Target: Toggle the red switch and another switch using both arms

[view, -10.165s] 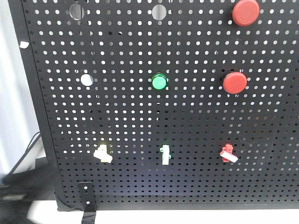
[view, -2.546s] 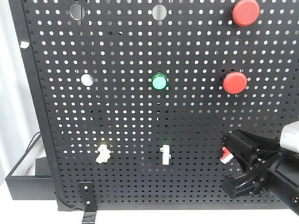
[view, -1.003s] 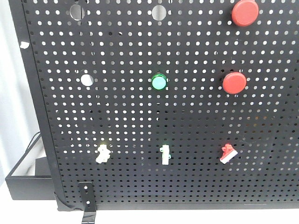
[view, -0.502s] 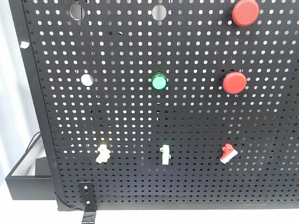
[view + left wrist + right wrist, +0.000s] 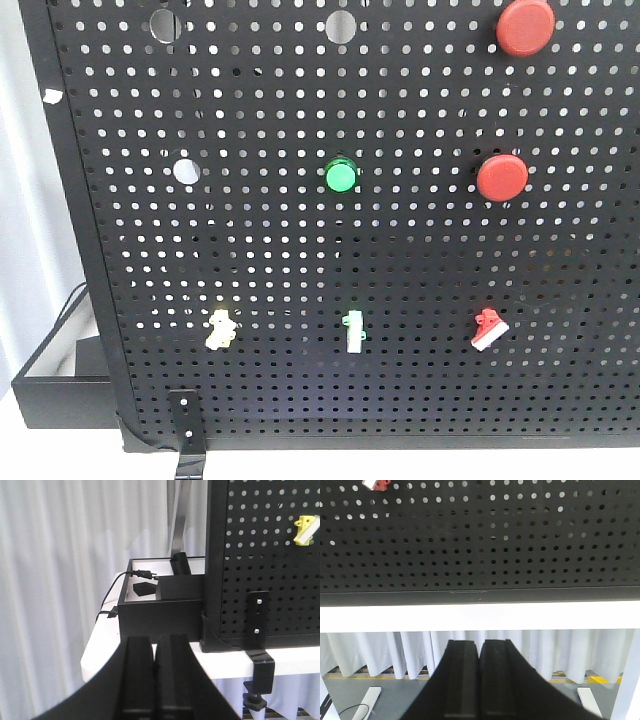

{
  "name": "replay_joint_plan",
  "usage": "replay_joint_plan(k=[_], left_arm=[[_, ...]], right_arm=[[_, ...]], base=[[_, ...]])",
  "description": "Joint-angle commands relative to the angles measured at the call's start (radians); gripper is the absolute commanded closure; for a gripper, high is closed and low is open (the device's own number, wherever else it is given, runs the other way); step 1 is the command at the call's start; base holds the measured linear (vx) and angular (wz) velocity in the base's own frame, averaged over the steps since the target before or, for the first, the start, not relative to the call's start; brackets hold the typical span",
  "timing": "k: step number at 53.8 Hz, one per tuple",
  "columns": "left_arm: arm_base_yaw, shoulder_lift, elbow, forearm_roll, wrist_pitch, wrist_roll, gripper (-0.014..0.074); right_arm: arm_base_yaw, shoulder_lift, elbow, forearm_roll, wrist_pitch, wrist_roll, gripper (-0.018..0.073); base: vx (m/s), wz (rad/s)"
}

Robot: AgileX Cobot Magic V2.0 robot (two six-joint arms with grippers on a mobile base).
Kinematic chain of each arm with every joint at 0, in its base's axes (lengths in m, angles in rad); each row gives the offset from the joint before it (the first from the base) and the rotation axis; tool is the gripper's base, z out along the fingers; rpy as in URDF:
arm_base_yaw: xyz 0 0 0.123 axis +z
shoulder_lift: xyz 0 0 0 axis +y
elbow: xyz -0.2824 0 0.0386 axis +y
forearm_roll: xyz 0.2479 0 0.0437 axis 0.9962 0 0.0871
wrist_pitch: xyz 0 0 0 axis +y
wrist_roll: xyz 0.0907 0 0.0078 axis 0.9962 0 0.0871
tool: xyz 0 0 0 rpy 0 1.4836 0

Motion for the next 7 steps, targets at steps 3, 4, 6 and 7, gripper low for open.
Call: replay_joint_plan(k=[3, 4, 6, 7], left_arm=[[-0.001, -0.018, 0.018, -0.008, -0.082, 0.0, 0.0594], [-0.001, -0.018, 0.018, -0.008, -0.082, 0.0, 0.0594], [-0.001, -0.018, 0.018, -0.008, -0.082, 0.0, 0.0594], [-0.001, -0.018, 0.018, -0.008, -0.082, 0.0, 0.0594]], right_arm=[[-0.006, -0.01, 0.005, -0.002, -0.081, -0.008, 0.0566], [-0.006, -0.01, 0.005, -0.002, -0.081, -0.008, 0.0566], [-0.006, -0.01, 0.005, -0.002, -0.081, -0.008, 0.0566], [-0.006, -0.01, 0.005, -0.002, -0.081, -0.008, 0.0566]], base=[[0.0, 0.0], [0.0, 0.0], [0.0, 0.0], [0.0, 0.0]])
